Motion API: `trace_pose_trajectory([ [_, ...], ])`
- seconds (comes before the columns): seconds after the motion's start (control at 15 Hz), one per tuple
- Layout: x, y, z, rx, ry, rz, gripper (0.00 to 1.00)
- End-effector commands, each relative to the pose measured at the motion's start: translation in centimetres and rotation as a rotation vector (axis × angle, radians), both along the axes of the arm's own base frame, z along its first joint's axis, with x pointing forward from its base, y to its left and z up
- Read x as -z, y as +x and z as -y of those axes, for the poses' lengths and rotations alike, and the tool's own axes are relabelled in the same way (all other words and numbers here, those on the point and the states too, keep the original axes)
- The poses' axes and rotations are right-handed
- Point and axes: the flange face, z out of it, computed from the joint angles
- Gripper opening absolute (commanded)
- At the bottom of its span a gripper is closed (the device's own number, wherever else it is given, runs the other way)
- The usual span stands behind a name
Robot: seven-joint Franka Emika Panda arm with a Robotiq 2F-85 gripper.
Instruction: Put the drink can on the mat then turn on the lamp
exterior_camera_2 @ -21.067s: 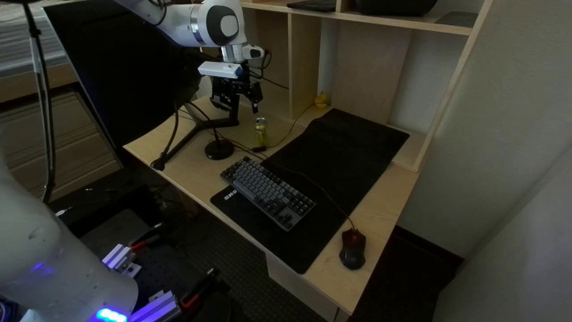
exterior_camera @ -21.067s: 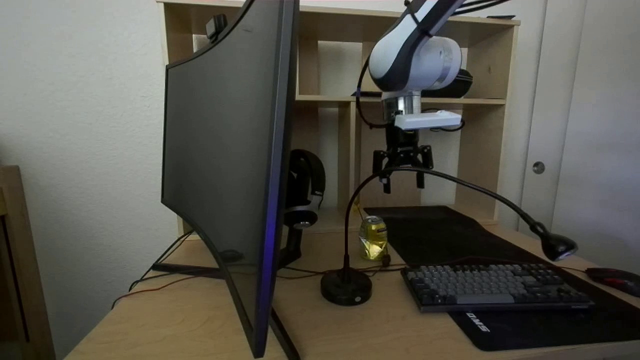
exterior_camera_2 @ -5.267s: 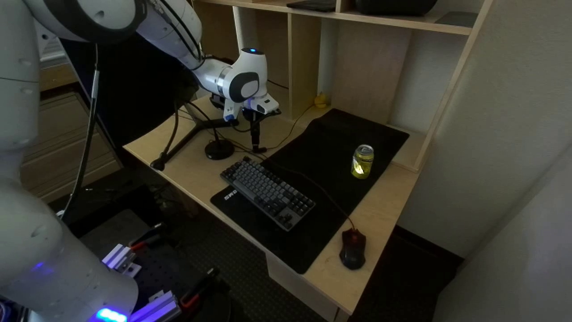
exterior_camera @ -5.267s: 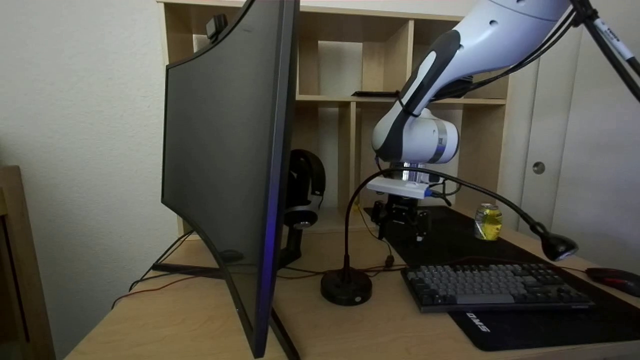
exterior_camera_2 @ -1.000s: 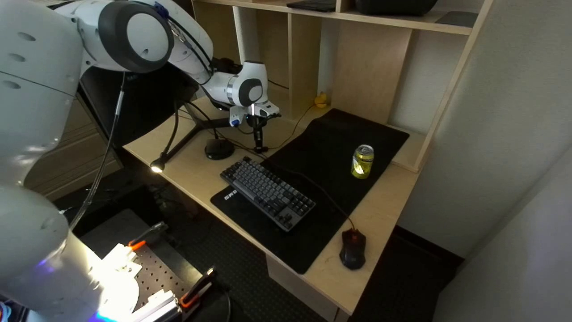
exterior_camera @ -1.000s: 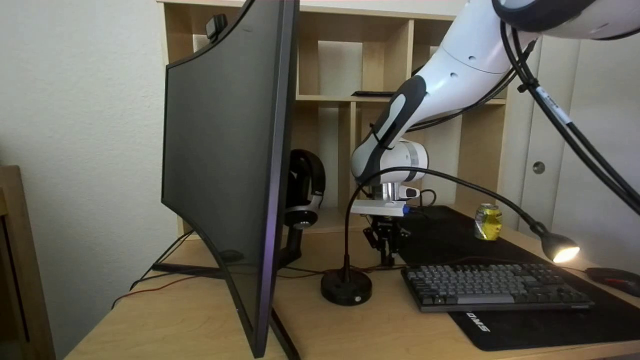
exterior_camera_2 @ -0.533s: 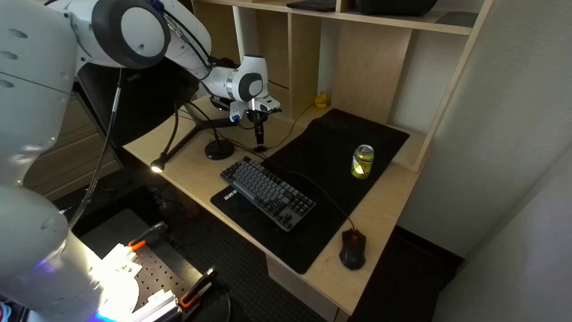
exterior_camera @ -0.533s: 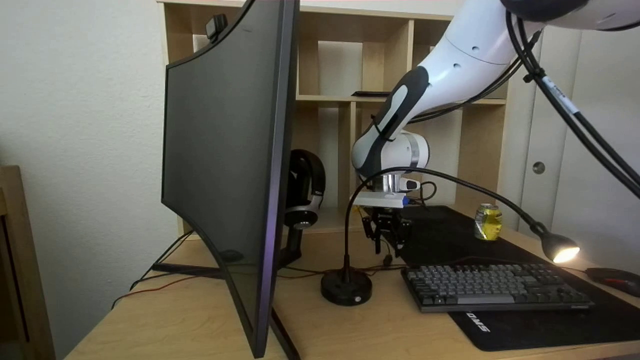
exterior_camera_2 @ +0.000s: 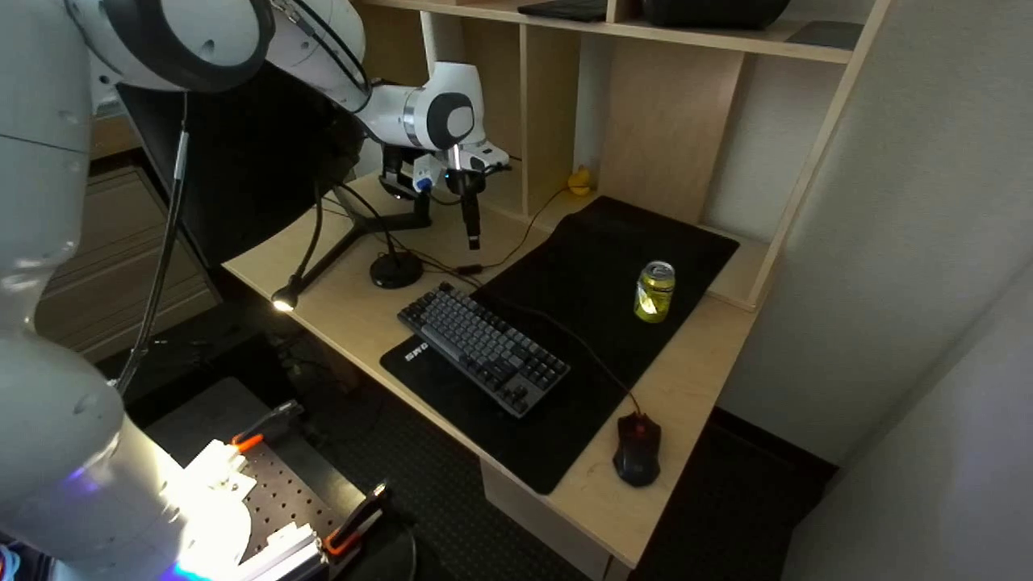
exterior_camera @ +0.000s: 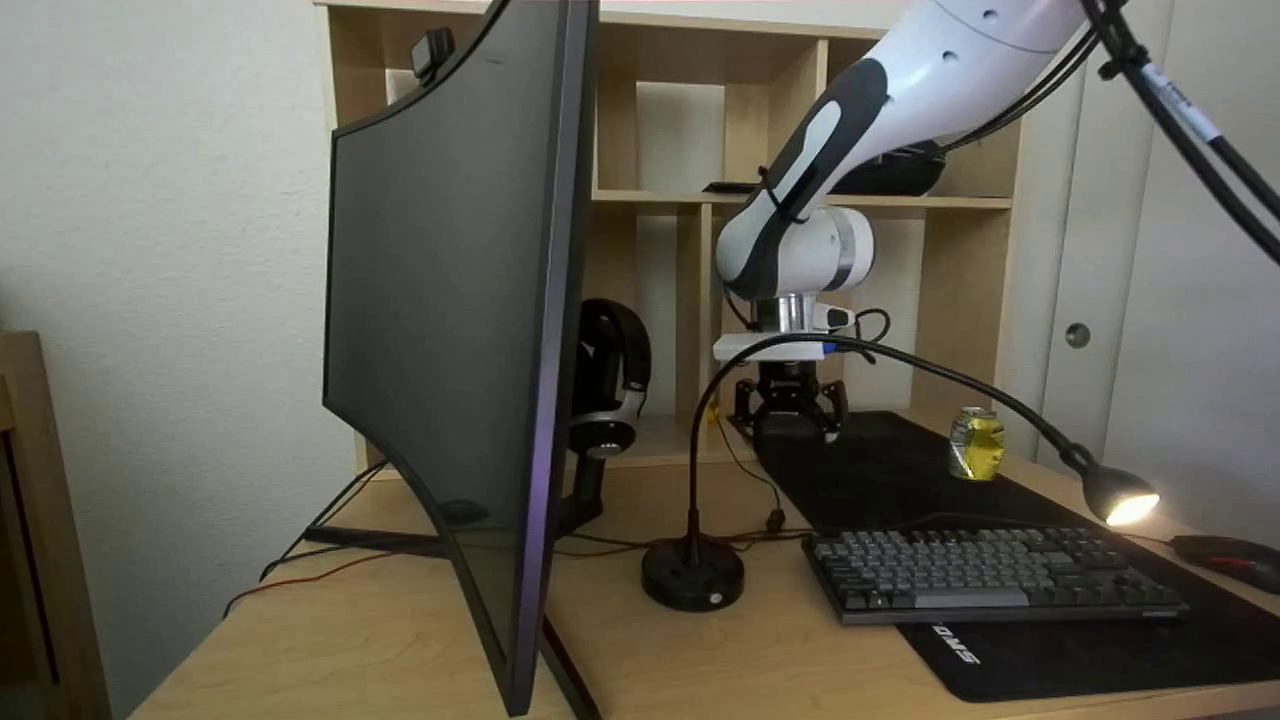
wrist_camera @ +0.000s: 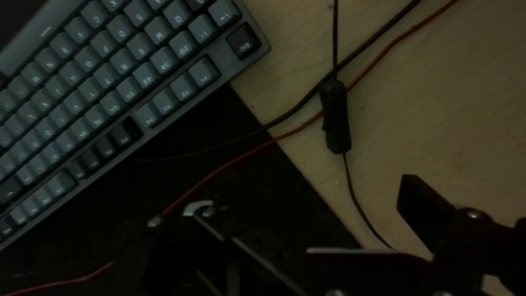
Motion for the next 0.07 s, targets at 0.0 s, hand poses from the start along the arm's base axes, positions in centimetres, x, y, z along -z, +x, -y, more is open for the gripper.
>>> trace_pose_trajectory([
  [0.0, -0.8, -0.4, 0.55, 0.006, -0.004, -0.007, 1.0],
])
